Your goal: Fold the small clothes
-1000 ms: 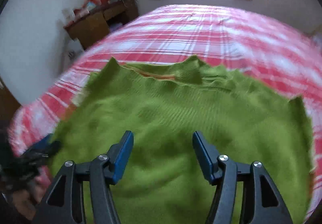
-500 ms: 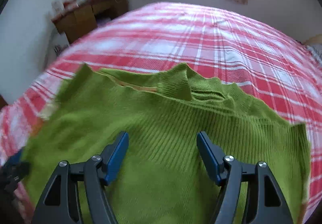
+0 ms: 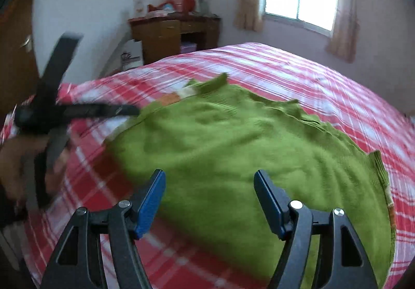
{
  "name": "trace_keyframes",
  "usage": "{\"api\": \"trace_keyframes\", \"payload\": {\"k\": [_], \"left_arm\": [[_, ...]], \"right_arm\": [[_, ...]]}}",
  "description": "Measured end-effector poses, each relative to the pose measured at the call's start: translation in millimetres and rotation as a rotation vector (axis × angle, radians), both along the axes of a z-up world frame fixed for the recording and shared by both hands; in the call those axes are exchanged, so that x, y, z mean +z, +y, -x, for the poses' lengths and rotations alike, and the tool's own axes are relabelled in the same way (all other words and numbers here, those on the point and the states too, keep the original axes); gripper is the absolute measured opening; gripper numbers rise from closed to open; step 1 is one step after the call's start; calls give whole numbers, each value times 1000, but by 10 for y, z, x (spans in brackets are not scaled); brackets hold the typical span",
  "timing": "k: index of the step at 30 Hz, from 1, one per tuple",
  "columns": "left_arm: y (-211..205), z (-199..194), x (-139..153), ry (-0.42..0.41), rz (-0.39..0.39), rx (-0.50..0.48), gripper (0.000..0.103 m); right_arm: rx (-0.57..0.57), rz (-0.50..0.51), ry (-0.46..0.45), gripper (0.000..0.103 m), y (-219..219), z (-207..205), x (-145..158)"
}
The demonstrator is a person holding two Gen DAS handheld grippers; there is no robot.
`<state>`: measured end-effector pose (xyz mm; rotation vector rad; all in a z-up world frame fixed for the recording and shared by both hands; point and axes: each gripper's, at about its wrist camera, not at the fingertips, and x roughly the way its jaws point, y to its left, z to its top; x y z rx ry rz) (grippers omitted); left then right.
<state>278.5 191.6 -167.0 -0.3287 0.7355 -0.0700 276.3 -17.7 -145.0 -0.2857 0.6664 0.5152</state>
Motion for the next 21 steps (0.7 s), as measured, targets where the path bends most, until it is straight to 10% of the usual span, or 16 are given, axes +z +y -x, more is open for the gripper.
{"api": "trace_keyframes", "payload": {"k": [21], "left_arm": [[-208,-949,-7,102,-27,-197,74]], "right_arm": [[160,268,-171,70,1252,216,-325]]}}
